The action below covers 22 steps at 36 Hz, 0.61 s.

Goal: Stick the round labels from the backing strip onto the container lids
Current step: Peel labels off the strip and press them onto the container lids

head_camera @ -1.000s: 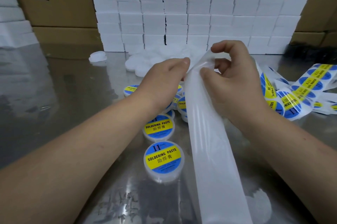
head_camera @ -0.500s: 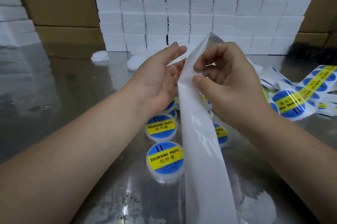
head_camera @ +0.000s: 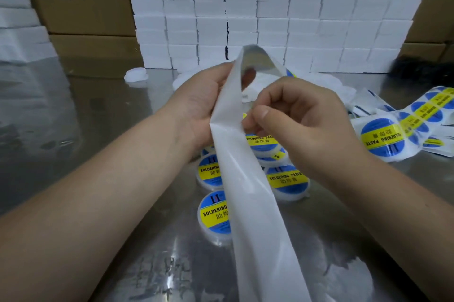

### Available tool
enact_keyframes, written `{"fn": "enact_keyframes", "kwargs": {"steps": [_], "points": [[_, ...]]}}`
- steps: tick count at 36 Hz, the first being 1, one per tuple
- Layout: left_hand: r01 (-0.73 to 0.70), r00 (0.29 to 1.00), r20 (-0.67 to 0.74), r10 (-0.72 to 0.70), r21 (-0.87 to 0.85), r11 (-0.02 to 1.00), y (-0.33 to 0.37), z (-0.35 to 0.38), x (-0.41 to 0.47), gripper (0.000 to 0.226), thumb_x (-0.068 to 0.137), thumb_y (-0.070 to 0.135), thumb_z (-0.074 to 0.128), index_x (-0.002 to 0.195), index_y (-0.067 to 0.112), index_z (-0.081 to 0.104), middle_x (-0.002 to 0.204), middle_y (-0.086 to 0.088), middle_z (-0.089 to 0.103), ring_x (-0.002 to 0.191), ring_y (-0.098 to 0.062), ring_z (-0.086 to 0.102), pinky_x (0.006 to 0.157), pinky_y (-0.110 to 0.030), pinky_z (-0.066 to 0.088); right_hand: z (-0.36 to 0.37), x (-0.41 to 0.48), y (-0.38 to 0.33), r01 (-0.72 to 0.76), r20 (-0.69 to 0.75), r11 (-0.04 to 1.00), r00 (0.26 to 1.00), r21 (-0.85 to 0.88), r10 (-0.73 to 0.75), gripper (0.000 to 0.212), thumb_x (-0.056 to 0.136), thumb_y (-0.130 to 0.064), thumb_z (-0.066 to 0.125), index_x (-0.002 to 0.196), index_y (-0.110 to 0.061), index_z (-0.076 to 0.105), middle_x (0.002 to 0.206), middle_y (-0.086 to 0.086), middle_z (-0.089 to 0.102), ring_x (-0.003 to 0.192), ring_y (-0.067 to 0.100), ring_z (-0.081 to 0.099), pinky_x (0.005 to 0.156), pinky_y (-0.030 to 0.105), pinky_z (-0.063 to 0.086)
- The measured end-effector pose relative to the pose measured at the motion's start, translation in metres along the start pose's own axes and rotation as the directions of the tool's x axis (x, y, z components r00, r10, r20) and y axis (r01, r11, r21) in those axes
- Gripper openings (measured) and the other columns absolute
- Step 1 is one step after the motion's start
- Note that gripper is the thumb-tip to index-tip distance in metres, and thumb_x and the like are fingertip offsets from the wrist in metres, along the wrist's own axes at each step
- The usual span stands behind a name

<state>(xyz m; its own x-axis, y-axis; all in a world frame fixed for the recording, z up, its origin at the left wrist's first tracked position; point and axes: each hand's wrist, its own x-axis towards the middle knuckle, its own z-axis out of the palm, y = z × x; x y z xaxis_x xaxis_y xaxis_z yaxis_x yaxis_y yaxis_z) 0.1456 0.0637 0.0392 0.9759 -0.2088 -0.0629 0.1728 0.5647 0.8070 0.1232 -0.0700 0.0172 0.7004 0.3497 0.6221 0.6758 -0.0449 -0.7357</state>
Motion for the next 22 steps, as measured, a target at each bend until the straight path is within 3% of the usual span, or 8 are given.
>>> {"fn": "enact_keyframes", "kwargs": {"steps": [3, 5, 7, 9, 11, 15, 20, 22], "points": [[-0.109, 0.994, -0.022, 0.109, -0.025, 0.994, 0.008, -0.002, -0.002, 0.016, 0.059, 0.012, 0.056, 0.073, 0.018, 0.051, 0.069, 0.003, 0.057, 0.028, -0.007, 0.032, 0.036, -0.010, 0.027, 0.000, 0.002, 0.002, -0.074, -0.076, 0.996, 0.995, -0.052, 0.070, 0.023, 0.075, -0.029, 0.052, 0.060, -0.011, 0.058, 0.063, 0.002, 0.067, 0.064, 0.023, 0.063, 0.067, 0.042, 0.054], [-0.153, 0.986, -0.064, 0.152, -0.005, 0.988, 0.013, -0.005, -0.001, 0.019, 0.059, 0.012, 0.055, 0.076, 0.021, 0.050, 0.074, 0.006, 0.057, 0.029, -0.004, 0.021, 0.040, -0.015, 0.017, -0.001, 0.005, 0.003, -0.138, -0.168, 0.990, 0.977, -0.035, 0.131, 0.033, 0.078, -0.034, 0.049, 0.056, -0.010, 0.056, 0.057, 0.003, 0.065, 0.057, 0.019, 0.061, 0.060, 0.034, 0.053], [-0.167, 0.982, -0.089, 0.165, -0.012, 0.986, 0.015, -0.008, 0.000, 0.010, 0.074, 0.013, 0.050, 0.073, 0.022, 0.050, 0.072, 0.008, 0.057, 0.030, -0.004, 0.018, 0.045, -0.016, 0.014, -0.006, 0.009, 0.005, -0.198, -0.271, 0.980, 0.943, 0.017, 0.195, 0.039, 0.087, -0.034, 0.048, 0.053, -0.014, 0.053, 0.051, 0.003, 0.061, 0.049, 0.015, 0.058, 0.052, 0.024, 0.047], [-0.170, 0.980, -0.114, 0.165, -0.041, 0.985, 0.018, -0.008, -0.001, 0.015, 0.083, 0.016, 0.045, 0.070, 0.021, 0.050, 0.069, 0.009, 0.057, 0.033, -0.004, 0.018, 0.053, -0.017, 0.011, -0.011, 0.013, 0.007, -0.269, -0.353, 0.959, 0.892, 0.088, 0.283, 0.041, 0.093, -0.029, 0.045, 0.056, -0.015, 0.054, 0.047, 0.001, 0.059, 0.044, 0.015, 0.054, 0.045, 0.019, 0.044], [-0.190, 0.976, -0.124, 0.181, -0.062, 0.980, 0.019, -0.008, -0.002, 0.016, 0.084, 0.016, 0.045, 0.070, 0.020, 0.051, 0.067, 0.009, 0.056, 0.036, -0.004, 0.021, 0.057, -0.018, 0.011, -0.016, 0.018, 0.009, -0.352, -0.371, 0.923, 0.845, 0.158, 0.386, 0.037, 0.094, -0.029, 0.042, 0.063, -0.012, 0.055, 0.046, -0.001, 0.059, 0.042, 0.015, 0.053, 0.041, 0.017, 0.043], [-0.202, 0.975, -0.105, 0.196, -0.053, 0.978, 0.019, -0.009, -0.003, 0.013, 0.083, 0.018, 0.045, 0.074, 0.020, 0.054, 0.066, 0.010, 0.055, 0.039, -0.003, 0.032, 0.048, -0.016, 0.026, -0.020, 0.024, 0.012, -0.509, -0.293, 0.825, 0.772, 0.246, 0.564, 0.037, 0.095, -0.032, 0.038, 0.071, -0.009, 0.056, 0.044, -0.002, 0.060, 0.037, 0.012, 0.053, 0.039, 0.017, 0.043], [-0.205, 0.978, -0.023, 0.205, 0.008, 0.979, 0.017, -0.008, -0.007, 0.015, 0.059, 0.018, 0.047, 0.072, 0.018, 0.055, 0.063, 0.009, 0.049, 0.039, -0.005, 0.029, 0.045, -0.017, 0.027, -0.021, 0.028, 0.016, -0.523, -0.323, 0.811, 0.744, 0.263, 0.585, 0.034, 0.094, -0.030, 0.042, 0.070, -0.010, 0.056, 0.050, -0.003, 0.062, 0.047, 0.013, 0.057, 0.051, 0.022, 0.050], [-0.193, 0.981, 0.004, 0.193, 0.056, 0.980, 0.016, -0.007, -0.008, 0.017, 0.061, 0.017, 0.044, 0.075, 0.018, 0.053, 0.062, 0.009, 0.047, 0.039, -0.006, 0.027, 0.045, -0.018, 0.026, -0.022, 0.029, 0.017, -0.511, -0.342, 0.814, 0.739, 0.275, 0.580, 0.032, 0.092, -0.027, 0.044, 0.067, -0.011, 0.054, 0.053, -0.001, 0.061, 0.053, 0.015, 0.056, 0.056, 0.025, 0.050]]}}
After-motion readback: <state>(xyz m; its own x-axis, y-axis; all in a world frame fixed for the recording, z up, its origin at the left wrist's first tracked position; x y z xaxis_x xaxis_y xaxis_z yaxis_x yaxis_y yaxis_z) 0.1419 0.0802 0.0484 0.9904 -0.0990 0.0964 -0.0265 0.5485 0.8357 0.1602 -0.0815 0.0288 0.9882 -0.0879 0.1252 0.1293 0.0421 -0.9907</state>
